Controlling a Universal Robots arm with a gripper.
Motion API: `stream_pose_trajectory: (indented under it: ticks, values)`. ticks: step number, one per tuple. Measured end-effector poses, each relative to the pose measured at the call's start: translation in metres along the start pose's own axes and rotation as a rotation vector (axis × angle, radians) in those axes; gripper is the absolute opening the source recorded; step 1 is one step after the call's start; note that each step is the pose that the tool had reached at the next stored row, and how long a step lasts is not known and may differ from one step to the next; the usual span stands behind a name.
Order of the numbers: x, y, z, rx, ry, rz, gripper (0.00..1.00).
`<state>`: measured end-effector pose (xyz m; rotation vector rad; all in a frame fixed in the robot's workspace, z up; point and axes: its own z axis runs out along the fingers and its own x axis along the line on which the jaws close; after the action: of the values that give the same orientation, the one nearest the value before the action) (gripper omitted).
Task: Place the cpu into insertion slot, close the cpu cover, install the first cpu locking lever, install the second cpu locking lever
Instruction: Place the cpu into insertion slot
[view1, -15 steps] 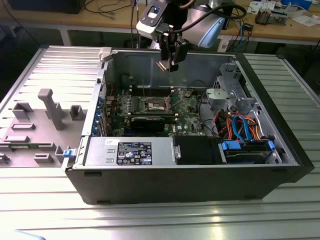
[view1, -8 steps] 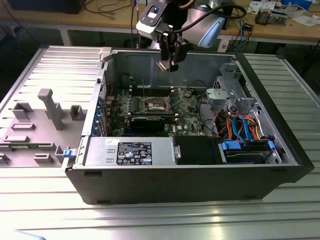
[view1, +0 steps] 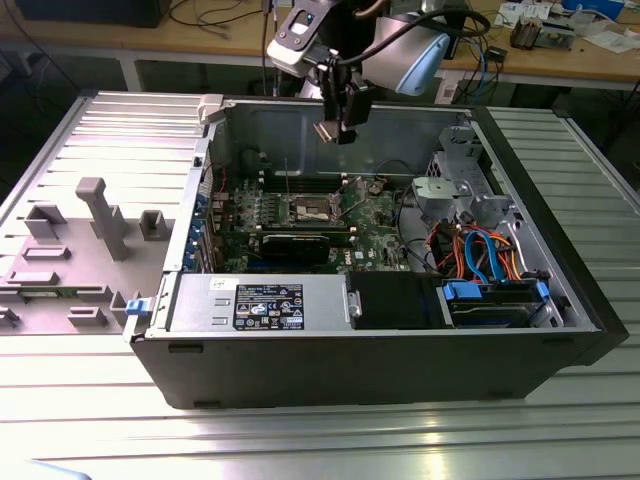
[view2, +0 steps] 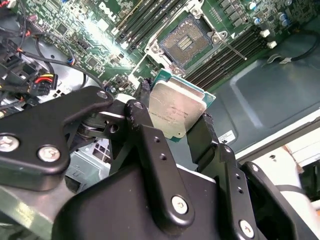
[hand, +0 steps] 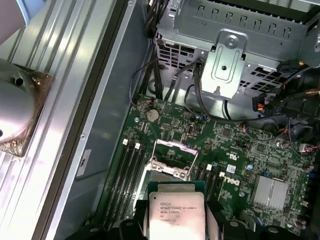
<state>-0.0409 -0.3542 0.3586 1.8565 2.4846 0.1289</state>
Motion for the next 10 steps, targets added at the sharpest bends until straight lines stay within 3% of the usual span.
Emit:
stream_pose_trajectory:
  ticks: [2, 8, 10]
  values:
    - [0.0001, -0.0002, 0.0002, -0.0005, -0.0023, 0.026, 0.54]
    - [0.0010, -0.0034, 0.0010, -0.0006, -0.0028, 0.032, 0.54]
    - [0.0010, -0.0035, 0.0016, -0.0010, -0.0050, 0.056, 0.54]
